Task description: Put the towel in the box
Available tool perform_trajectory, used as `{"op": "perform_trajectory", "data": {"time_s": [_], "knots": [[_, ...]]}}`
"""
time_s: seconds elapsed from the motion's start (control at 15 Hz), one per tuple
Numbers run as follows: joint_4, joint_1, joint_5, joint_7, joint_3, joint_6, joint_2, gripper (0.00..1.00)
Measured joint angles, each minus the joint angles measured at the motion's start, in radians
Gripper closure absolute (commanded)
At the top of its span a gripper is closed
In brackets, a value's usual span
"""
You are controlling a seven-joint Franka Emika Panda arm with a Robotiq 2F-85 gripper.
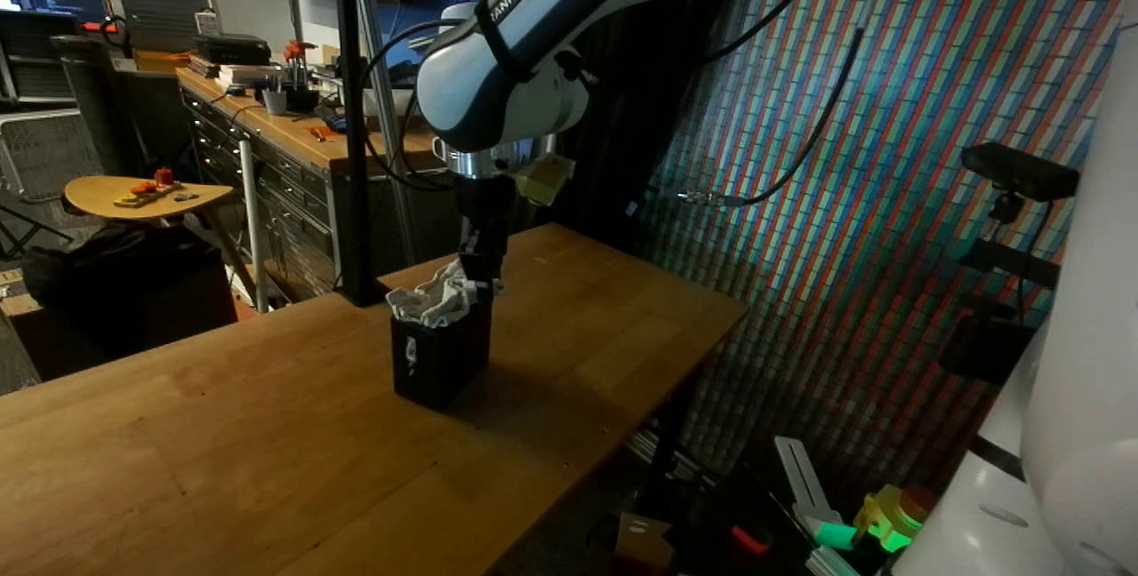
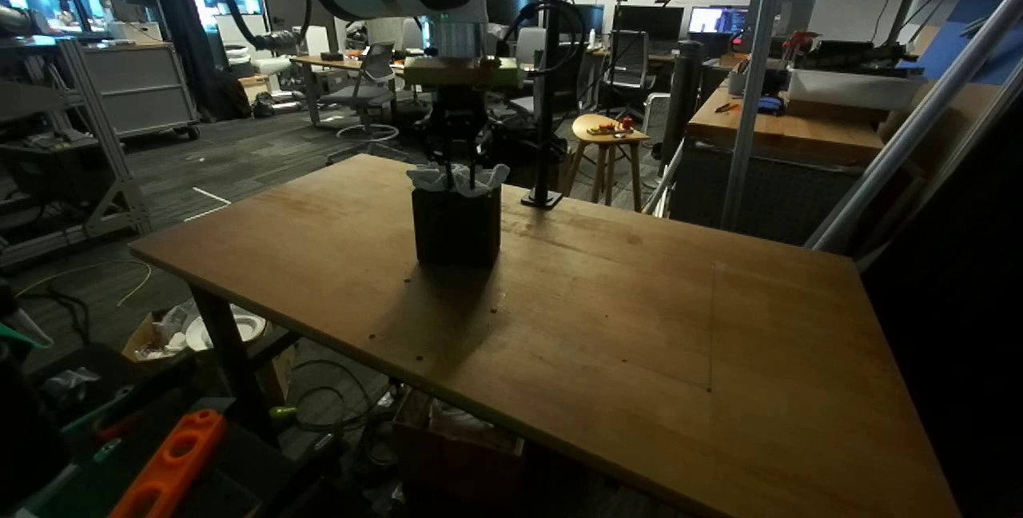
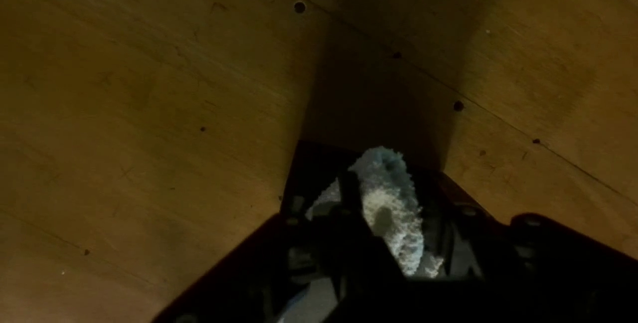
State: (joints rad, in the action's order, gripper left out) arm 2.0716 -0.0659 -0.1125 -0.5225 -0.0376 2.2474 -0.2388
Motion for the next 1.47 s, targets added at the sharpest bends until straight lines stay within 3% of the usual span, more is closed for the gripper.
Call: {"op": "perform_trajectory", "data": {"time_s": [0.4,0.93,1.47], "knots": [[-0.059,0.011,-0.037,-0.005,-0.006,-0.017,-0.010,0.87],[-0.183,0.056,-0.040,-0.018,-0.056,-0.080,-0.091,0.88],[-0.231,0.053,-0.037,-0.037,-0.068,-0.086,-0.169,0.88]]}}
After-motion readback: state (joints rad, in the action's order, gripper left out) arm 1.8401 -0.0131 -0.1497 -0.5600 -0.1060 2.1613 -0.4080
